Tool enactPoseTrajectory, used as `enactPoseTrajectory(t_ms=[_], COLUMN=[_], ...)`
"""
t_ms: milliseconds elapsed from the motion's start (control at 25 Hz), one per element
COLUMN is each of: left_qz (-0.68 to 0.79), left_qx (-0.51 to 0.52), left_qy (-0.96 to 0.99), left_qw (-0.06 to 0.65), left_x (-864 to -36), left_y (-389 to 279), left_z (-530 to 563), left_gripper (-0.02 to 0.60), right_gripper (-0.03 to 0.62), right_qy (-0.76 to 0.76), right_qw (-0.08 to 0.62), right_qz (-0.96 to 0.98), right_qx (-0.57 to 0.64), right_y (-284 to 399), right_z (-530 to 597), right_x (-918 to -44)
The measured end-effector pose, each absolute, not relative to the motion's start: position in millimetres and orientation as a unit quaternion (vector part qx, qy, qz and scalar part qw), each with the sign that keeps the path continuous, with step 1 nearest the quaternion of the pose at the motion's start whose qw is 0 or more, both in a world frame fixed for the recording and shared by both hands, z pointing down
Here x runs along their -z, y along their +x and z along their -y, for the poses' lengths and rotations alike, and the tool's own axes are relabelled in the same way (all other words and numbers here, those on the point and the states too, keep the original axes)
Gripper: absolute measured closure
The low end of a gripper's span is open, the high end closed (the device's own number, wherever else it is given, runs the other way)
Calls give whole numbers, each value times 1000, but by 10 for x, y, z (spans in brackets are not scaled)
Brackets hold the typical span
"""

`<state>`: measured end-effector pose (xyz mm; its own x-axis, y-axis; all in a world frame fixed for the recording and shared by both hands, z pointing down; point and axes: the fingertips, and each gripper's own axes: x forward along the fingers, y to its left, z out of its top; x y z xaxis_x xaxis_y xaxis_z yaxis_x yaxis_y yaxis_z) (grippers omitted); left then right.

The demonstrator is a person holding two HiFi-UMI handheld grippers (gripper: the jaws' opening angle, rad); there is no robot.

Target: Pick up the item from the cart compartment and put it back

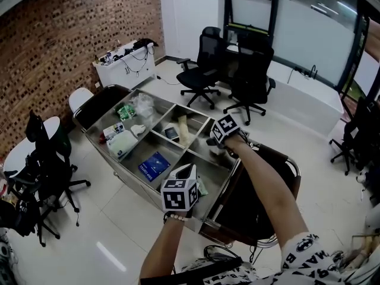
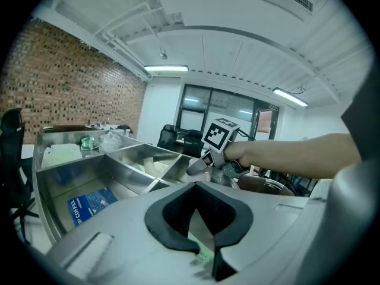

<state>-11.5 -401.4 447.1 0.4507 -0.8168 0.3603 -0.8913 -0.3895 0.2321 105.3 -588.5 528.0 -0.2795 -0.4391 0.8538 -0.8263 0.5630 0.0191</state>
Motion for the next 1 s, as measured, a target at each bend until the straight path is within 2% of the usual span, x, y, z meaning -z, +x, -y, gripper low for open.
enactPoseTrajectory(t_ms=[760, 800, 1000], left_qz=[512, 512, 513], left_qx=[-95, -94, -83], left_qy=[828, 828, 828], left_qw=[208, 208, 209], left_x=[-4586, -4591, -4596], left_y=[-178, -180, -247], left_z=[3880, 3872, 3837], left_gripper=[580, 580, 580], right_gripper=[137, 102, 100], right_qy=[406, 409, 414], right_qw=[481, 480, 421], right_qz=[753, 754, 788], right_qx=[-194, -185, -173], right_y=[1141, 1149, 1098], right_z=[5845, 5851, 5780], right_x=[-5395, -5360, -4963])
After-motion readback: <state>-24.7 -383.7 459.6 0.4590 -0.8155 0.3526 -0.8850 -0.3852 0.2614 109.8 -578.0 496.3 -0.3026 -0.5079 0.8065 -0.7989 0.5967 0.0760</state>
